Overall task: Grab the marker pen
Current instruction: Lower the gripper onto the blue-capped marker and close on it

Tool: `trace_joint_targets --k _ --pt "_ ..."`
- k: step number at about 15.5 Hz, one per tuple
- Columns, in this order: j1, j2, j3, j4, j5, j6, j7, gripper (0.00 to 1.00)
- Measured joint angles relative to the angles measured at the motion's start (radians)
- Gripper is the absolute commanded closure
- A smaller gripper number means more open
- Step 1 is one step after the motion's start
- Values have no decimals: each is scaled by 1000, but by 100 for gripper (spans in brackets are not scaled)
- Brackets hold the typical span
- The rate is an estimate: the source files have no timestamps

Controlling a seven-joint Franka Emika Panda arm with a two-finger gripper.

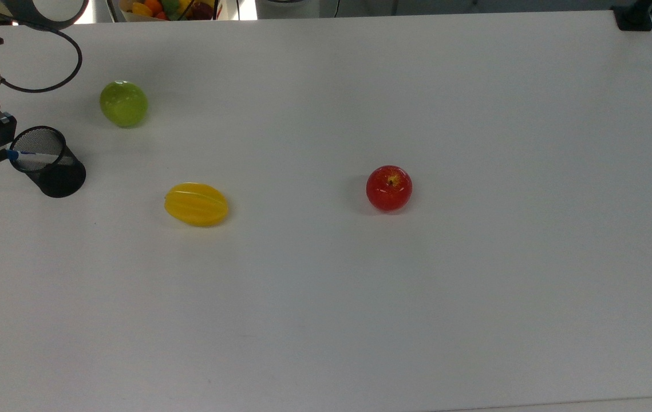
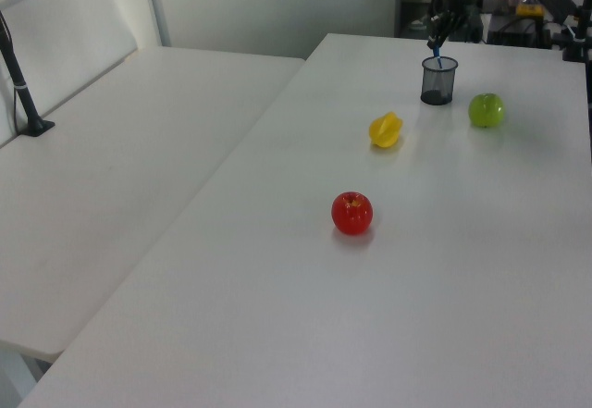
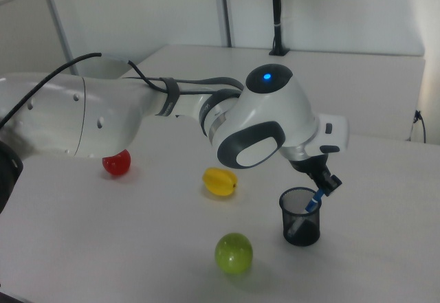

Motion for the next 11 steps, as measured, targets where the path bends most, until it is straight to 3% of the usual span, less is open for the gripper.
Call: trace_joint_targets --k 11 --pt "0 1 6 0 0 0 0 89"
